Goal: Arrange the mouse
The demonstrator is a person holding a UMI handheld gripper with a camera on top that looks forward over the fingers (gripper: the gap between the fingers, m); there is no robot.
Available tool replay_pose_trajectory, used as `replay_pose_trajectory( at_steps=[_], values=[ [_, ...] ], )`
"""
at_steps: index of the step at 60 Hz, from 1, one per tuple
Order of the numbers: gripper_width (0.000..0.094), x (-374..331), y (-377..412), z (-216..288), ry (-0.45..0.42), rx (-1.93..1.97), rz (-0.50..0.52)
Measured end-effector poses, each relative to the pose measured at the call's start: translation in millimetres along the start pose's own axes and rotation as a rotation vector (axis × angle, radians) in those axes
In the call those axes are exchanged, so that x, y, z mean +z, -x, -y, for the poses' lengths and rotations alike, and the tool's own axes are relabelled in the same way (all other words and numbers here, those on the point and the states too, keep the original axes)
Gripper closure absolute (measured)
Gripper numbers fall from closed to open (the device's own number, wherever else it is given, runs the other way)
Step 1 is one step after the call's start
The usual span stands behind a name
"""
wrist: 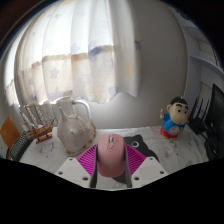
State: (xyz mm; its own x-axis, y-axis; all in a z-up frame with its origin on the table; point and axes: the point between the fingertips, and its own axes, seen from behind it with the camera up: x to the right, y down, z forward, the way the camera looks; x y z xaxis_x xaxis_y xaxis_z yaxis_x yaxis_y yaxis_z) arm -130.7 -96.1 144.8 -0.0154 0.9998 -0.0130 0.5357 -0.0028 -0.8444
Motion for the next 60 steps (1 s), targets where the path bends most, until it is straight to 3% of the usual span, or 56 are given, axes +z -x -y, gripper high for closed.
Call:
replay_pose_trajectory(
  at_steps=[7,23,29,32,34,48,60],
  values=[
    [0.054,52,-52,7,0.012,-0.006,-0.054],
    [0.0532,128,-102,-94,0.194,0.012,-0.044],
    [0.0388,130,-107,-109,0.217,0.016,-0.041],
    [0.0175,125,-114,-107,0.219,0.018,-0.059],
    [0.0065,119,-119,-102,0.215,0.013,-0.076],
    [0.0086,-20,-98,-53,0.174,0.081,-0.04],
    [0.0087,-161,-78,-66,0.191,0.055,-0.053]
  ],
)
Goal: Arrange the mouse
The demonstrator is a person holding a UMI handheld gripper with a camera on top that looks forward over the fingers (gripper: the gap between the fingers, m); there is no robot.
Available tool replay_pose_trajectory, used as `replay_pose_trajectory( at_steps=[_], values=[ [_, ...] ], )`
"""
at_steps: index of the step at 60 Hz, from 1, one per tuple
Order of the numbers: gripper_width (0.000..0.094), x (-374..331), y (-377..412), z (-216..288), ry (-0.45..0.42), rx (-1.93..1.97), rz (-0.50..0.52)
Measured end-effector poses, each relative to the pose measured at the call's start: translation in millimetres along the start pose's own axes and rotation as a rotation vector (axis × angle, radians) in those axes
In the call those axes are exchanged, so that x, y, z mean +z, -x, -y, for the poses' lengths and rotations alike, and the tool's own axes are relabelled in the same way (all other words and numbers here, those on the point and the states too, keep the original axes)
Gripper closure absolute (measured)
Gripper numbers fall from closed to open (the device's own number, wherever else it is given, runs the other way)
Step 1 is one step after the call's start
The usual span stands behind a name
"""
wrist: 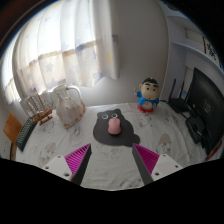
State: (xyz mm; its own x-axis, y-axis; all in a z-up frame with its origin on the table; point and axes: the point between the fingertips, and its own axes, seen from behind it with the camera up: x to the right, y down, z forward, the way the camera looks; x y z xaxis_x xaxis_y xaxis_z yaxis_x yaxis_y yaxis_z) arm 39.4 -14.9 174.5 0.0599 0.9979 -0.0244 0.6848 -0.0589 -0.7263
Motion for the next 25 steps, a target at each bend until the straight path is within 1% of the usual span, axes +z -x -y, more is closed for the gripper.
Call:
replay_pose_trajectory(
  at_steps=[5,10,14,18,25],
  values=[
    [0.0087,-33,4,-18,-0.006,-0.008,-0.01],
    [0.0089,-50,8,-29,-0.021,-0.005,-0.023],
    [0.009,-54,17,-36,-0.015,0.009,0.005],
    [0.0093,-54,18,-45,0.004,0.007,-0.001],
    [0.0089,-53,18,-45,-0.002,0.001,-0.001]
  ],
)
